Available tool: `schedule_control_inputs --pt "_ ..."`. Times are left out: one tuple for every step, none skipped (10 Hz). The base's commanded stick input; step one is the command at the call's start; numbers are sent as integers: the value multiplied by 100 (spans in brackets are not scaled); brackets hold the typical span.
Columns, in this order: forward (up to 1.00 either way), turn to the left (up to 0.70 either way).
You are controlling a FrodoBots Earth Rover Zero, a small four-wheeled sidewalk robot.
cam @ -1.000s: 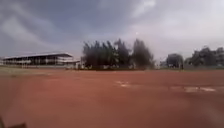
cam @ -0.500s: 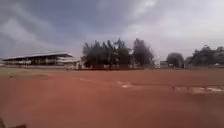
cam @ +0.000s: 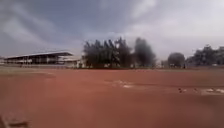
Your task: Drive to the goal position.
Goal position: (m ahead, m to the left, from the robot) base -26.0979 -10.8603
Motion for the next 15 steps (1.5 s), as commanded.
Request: schedule_control_inputs --pt "70 0" --pt "70 0" --pt "70 0" --pt "70 0" --pt "70 0" --pt "70 0" --pt "70 0" --pt "70 0" --pt "70 0" --pt "70 0" --pt "70 0" --pt "70 0" --pt "70 0" --pt "70 0" --pt "70 0"
